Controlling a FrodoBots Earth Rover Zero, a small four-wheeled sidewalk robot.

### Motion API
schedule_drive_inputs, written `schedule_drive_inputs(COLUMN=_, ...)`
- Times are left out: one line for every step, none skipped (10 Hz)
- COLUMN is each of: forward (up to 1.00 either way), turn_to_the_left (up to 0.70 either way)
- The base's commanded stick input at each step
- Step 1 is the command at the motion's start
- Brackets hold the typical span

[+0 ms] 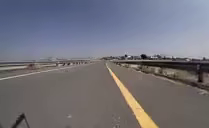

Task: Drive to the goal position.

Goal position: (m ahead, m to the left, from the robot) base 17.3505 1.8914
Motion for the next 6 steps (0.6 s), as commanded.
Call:
schedule_drive_inputs(forward=1.00, turn_to_the_left=0.00)
schedule_drive_inputs(forward=1.00, turn_to_the_left=0.00)
schedule_drive_inputs(forward=1.00, turn_to_the_left=0.00)
schedule_drive_inputs(forward=1.00, turn_to_the_left=0.00)
schedule_drive_inputs(forward=1.00, turn_to_the_left=0.00)
schedule_drive_inputs(forward=1.00, turn_to_the_left=0.00)
